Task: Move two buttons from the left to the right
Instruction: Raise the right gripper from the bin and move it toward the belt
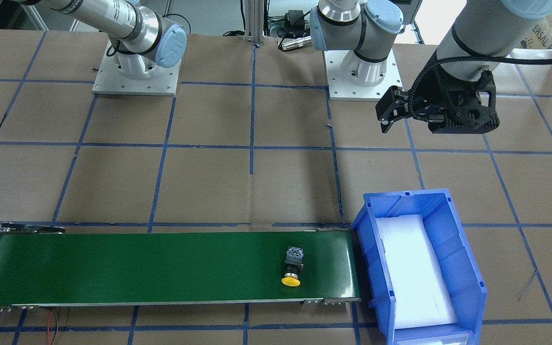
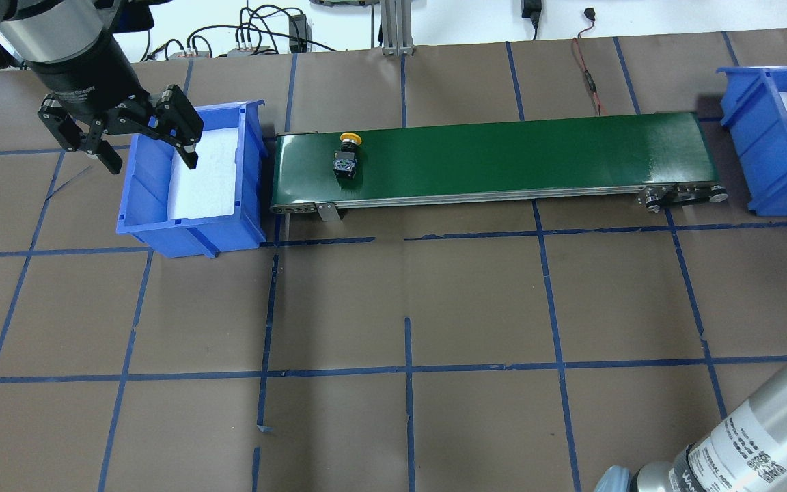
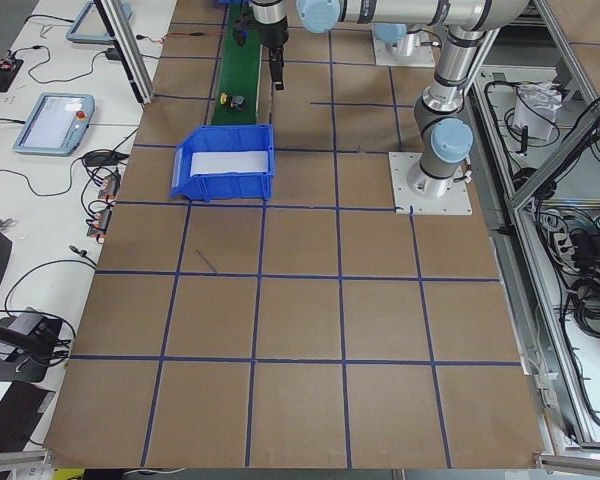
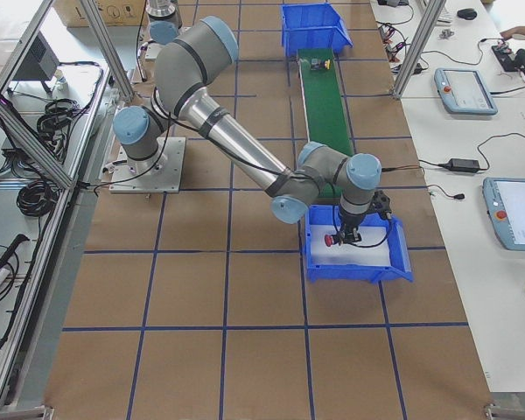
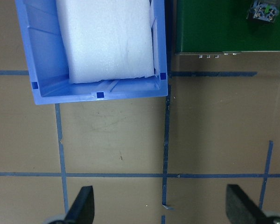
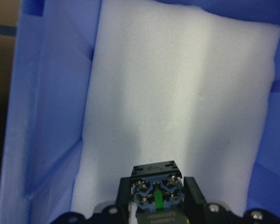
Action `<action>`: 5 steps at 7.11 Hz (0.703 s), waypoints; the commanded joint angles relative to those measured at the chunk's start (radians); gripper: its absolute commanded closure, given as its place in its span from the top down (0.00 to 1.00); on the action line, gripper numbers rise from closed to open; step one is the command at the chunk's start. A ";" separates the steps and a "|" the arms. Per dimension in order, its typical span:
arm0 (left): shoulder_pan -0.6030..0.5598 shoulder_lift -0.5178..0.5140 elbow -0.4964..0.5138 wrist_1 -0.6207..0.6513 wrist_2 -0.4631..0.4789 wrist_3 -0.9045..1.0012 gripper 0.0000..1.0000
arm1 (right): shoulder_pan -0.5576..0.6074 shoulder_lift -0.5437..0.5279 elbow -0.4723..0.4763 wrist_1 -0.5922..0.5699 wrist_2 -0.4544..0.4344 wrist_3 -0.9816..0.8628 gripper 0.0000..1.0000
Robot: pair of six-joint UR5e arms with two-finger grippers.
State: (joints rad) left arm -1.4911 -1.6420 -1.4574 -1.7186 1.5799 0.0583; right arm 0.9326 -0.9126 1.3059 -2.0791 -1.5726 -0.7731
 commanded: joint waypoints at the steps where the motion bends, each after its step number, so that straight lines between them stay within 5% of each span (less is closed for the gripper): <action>1: 0.002 -0.005 0.002 0.001 -0.001 0.000 1.00 | 0.000 0.020 0.000 -0.003 0.000 0.000 0.14; 5: 0.000 -0.010 0.002 -0.001 -0.008 -0.002 1.00 | -0.021 0.026 0.000 -0.003 0.002 -0.002 0.20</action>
State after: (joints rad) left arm -1.4889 -1.6525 -1.4558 -1.7184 1.5717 0.0570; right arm 0.9170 -0.8882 1.3050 -2.0817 -1.5710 -0.7741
